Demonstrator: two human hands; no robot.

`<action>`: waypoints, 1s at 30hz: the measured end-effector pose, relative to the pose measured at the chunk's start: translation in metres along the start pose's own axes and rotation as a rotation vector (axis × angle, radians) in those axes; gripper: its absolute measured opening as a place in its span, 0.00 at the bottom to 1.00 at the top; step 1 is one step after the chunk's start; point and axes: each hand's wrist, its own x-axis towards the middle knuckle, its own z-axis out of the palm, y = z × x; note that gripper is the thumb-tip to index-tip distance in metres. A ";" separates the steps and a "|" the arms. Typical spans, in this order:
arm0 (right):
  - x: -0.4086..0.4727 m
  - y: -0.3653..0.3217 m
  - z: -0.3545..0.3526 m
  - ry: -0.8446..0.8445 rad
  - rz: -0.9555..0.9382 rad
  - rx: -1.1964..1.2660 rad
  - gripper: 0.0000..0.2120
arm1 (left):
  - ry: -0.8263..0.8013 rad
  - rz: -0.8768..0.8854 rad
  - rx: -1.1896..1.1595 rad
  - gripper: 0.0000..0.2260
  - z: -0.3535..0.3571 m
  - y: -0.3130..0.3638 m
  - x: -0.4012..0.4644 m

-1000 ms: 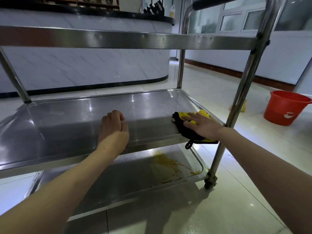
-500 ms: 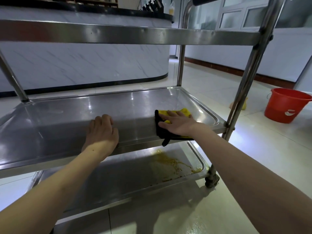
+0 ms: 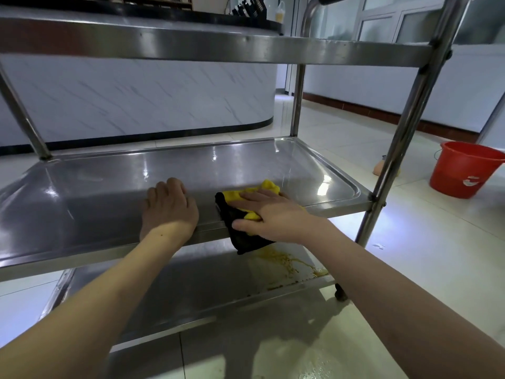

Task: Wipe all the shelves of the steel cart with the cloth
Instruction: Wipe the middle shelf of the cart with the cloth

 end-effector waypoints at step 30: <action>-0.061 -0.087 0.128 0.430 -0.043 0.659 0.21 | 0.002 0.491 -0.136 0.10 -0.040 -0.073 -0.087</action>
